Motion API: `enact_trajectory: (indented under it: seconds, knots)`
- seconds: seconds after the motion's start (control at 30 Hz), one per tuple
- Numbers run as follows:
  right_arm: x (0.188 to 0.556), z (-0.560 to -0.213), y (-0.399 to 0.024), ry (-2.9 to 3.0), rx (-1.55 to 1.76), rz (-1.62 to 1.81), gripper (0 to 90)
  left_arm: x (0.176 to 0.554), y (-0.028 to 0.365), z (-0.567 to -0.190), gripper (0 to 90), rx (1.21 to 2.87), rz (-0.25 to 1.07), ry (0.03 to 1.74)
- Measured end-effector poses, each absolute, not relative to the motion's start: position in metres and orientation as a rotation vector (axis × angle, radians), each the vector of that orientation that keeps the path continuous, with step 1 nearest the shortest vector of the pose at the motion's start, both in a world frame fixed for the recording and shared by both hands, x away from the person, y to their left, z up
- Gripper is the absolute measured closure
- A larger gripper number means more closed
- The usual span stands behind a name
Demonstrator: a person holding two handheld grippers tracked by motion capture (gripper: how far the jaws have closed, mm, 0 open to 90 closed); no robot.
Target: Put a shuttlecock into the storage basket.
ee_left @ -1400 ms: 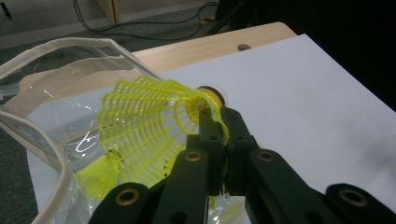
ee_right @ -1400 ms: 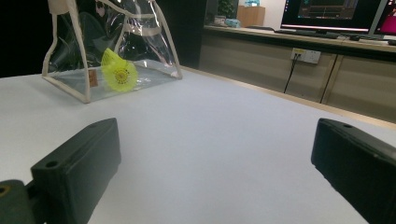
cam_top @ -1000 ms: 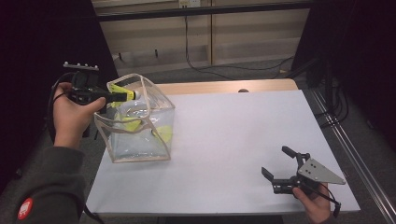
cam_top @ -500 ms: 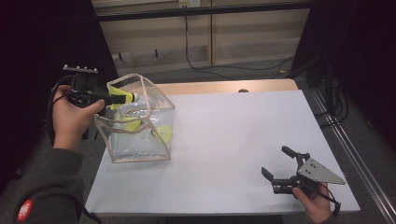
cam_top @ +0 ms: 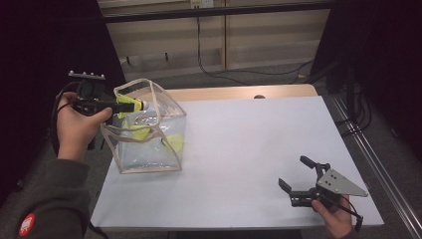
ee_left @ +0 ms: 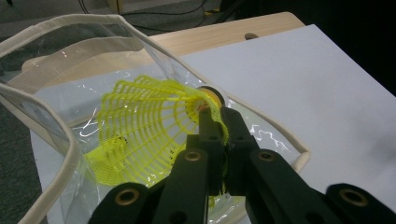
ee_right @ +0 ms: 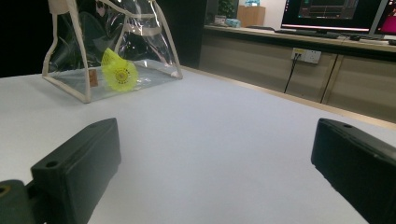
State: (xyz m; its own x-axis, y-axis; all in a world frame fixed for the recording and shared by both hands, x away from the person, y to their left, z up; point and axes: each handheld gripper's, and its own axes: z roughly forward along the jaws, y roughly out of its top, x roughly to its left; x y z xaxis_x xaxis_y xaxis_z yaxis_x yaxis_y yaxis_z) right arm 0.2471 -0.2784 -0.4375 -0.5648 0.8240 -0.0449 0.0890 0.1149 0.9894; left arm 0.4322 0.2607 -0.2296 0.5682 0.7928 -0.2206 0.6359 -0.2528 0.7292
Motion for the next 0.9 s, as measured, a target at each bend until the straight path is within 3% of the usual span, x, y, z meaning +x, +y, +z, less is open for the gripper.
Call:
enact_trajectory:
  seconds: [0.9]
  knots:
    - [0.247,-0.438,-0.278,1.77,0.893,1.505,1.2,0.433,0.261,-0.242,88.5,1.99,0.225,1.161]
